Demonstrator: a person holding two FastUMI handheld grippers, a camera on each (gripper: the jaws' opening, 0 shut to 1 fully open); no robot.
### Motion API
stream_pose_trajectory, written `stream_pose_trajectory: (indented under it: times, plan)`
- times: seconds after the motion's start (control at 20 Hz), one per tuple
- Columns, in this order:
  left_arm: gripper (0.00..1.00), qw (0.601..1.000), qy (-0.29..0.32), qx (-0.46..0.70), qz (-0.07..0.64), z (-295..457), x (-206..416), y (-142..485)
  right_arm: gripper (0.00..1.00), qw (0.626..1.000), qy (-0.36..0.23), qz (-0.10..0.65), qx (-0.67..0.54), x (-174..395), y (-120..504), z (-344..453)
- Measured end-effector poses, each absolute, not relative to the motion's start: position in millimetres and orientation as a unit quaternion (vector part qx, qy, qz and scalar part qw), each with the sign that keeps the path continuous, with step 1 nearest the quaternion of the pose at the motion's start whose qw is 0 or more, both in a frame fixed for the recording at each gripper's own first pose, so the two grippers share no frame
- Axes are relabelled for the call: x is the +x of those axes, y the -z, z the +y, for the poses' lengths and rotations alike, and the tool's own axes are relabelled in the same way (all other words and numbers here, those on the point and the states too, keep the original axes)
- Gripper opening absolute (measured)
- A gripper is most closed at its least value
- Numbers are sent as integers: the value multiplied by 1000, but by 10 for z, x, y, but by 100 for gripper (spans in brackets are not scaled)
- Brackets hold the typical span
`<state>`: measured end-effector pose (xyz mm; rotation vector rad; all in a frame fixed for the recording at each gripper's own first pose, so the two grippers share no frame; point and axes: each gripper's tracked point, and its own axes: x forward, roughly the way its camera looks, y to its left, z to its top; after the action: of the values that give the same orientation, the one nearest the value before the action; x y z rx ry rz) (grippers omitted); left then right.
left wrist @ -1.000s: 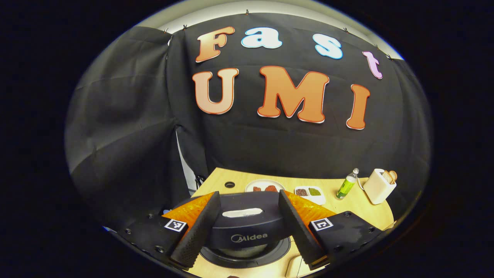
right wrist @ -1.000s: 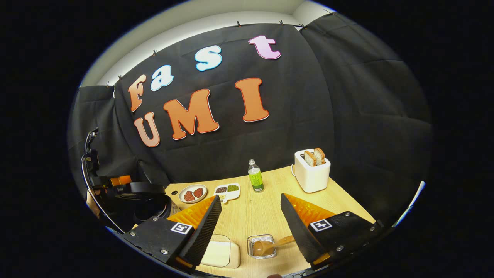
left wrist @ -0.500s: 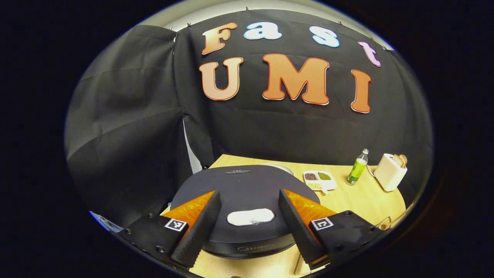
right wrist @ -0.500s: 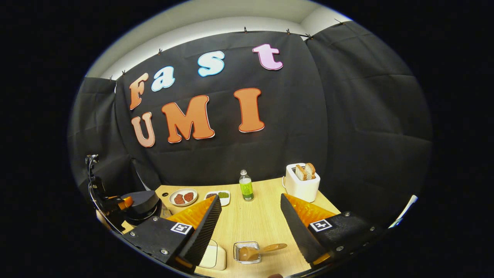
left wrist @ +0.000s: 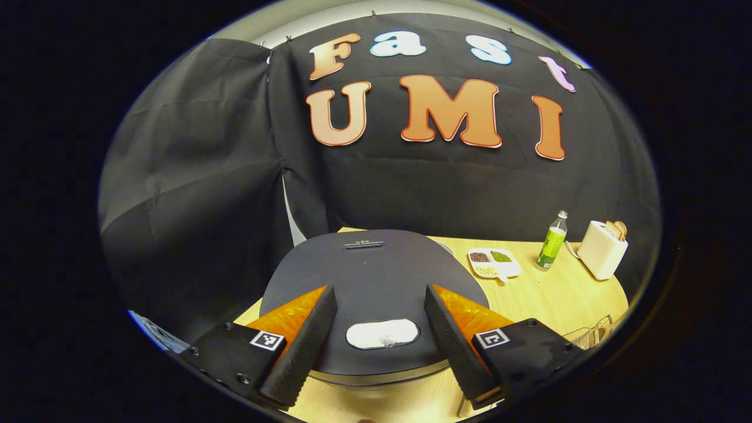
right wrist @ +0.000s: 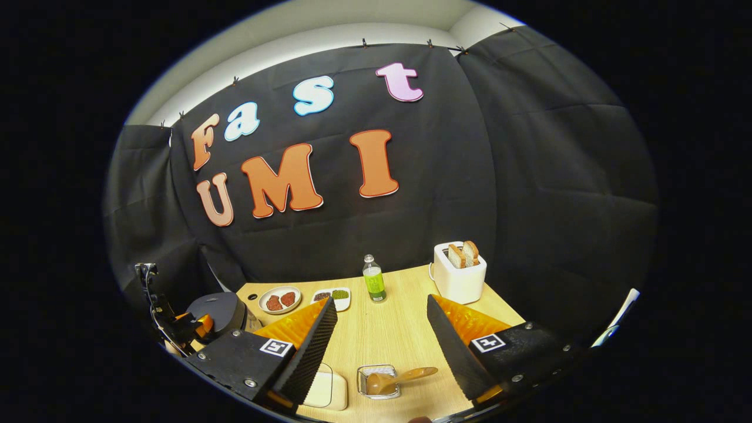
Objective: Close the left gripper, press the button to open the rice cooker; take a wooden spoon from the chopstick holder with the right hand, scoop a spoonful of rice and pour it into the rice cooker, then put the wooden spoon back into the chopstick holder.
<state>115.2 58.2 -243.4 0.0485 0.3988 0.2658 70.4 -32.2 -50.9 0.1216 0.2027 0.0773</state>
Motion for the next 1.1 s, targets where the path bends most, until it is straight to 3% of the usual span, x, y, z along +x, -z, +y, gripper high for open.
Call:
stream_pose_trajectory:
  times: [0.45, 0.6, 0.75, 1.0, 1.1]
  plan:
    - [100, 975, -121, 38, 184, 568, 1128, 2445, 95, 992, -22, 109, 54, 683, 615, -391]
    - [100, 969, -109, 62, 212, 551, 1101, 2411, 95, 992, -25, 106, 56, 682, 587, -361]
    - [100, 966, -90, 16, 244, 441, 1016, 2313, 95, 994, -24, 95, 49, 710, 483, -393]
    - [96, 983, -74, 18, 169, 429, 1042, 1152, 95, 998, -21, 63, 14, 776, 132, -467]
    - [100, 990, -64, 25, 121, 401, 1053, 577, 95, 999, -20, 48, 1, 797, -31, -501]
